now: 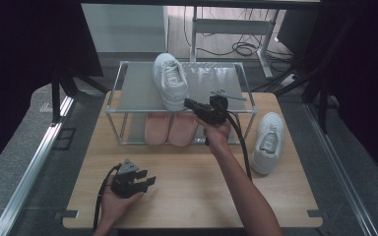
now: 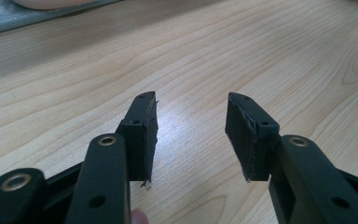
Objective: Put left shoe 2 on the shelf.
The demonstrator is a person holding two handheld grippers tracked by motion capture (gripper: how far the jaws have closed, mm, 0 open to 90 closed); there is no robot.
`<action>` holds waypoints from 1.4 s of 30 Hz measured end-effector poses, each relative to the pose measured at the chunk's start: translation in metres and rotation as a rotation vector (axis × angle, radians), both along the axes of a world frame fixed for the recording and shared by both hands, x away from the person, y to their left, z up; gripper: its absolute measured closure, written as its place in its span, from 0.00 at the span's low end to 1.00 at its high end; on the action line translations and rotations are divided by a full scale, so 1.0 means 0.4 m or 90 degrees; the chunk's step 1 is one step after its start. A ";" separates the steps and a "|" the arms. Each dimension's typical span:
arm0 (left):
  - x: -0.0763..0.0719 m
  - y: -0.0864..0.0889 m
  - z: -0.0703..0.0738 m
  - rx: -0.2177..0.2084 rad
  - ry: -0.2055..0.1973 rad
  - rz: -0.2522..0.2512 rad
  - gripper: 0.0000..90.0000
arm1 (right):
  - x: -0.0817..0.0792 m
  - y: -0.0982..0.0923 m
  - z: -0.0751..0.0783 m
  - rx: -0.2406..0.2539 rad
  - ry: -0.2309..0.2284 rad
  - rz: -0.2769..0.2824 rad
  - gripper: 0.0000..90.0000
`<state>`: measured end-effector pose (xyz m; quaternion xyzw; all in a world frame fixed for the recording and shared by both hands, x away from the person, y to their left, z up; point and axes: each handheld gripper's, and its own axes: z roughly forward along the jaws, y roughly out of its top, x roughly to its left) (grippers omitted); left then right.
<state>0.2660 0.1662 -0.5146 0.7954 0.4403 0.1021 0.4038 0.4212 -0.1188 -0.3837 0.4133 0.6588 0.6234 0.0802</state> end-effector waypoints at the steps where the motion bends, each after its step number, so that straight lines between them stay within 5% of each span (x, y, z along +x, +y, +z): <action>1: 0.000 0.000 0.000 0.000 0.001 0.000 0.61 | 0.000 0.001 0.000 0.000 0.000 0.000 1.00; 29: 0.003 0.001 -0.004 0.000 0.003 -0.003 0.61 | 0.006 0.115 -0.008 0.007 -0.001 0.050 1.00; 42: 0.002 0.002 -0.007 -0.002 0.005 0.000 0.61 | 0.001 0.110 -0.008 0.009 -0.002 0.040 0.99</action>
